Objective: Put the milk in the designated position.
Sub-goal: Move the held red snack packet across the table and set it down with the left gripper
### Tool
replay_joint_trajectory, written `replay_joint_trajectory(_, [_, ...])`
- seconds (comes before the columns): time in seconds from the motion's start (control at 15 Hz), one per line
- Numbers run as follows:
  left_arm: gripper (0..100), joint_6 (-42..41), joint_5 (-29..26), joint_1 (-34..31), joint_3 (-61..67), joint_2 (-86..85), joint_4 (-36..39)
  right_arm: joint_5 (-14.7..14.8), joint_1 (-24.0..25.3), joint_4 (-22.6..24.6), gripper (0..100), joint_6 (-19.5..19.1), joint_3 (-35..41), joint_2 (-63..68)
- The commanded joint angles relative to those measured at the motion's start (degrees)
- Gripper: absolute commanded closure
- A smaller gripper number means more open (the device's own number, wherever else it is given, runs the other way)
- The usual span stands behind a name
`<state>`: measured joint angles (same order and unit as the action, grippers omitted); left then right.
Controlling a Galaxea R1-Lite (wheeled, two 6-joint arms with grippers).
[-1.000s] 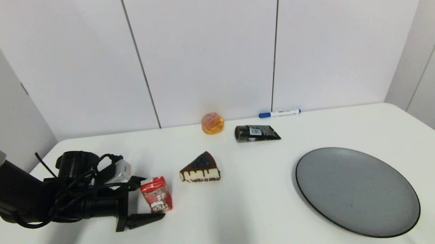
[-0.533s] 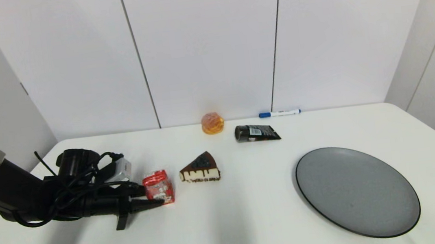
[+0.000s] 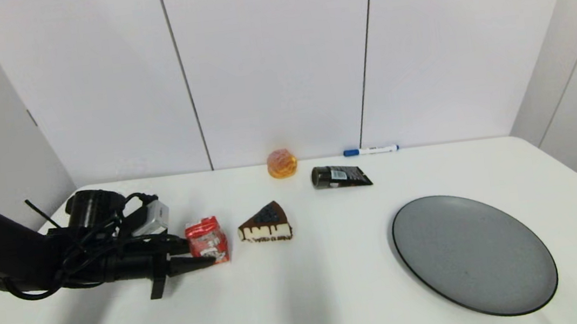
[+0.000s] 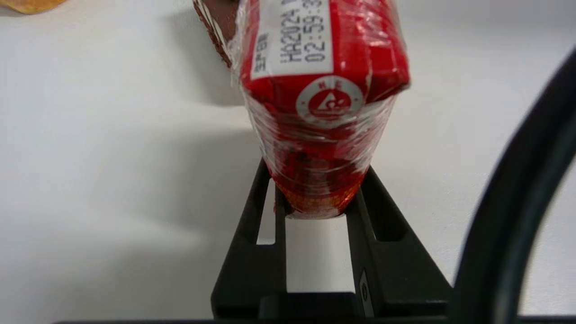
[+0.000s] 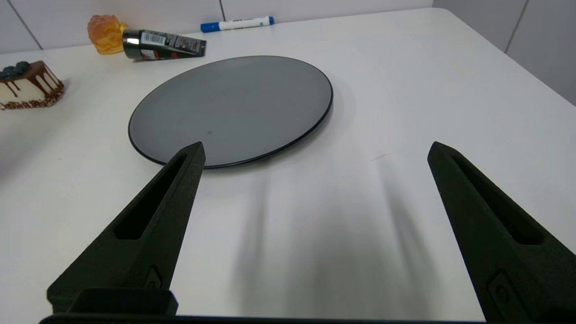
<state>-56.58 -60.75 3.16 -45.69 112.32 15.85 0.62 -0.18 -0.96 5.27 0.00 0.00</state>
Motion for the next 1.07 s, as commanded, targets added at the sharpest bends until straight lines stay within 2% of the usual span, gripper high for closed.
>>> replay_joint_trajectory(0.07, [100, 6.92, 0.01, 0.45, -1.51, -7.82, 0.15, -0.01, 0.01, 0.0, 0, 0.01, 0.0, 0.09])
replay_joint_trajectory(0.33, [100, 17.03, 0.8, 7.65, -5.64, -10.63, -0.2, -0.01, 0.01, 0.0, 0, 0.01, 0.0, 0.0])
replay_joint_trajectory(0.73, [100, 23.0, 7.22, 21.72, -9.5, -7.73, -0.03, -0.01, 0.01, 0.0, 0, 0.01, 0.0, 0.0])
replay_joint_trajectory(1.07, [100, 26.34, 12.58, 30.59, -17.24, -0.62, 0.76, -0.01, 0.01, 0.0, 0, 0.09, 0.0, 0.0])
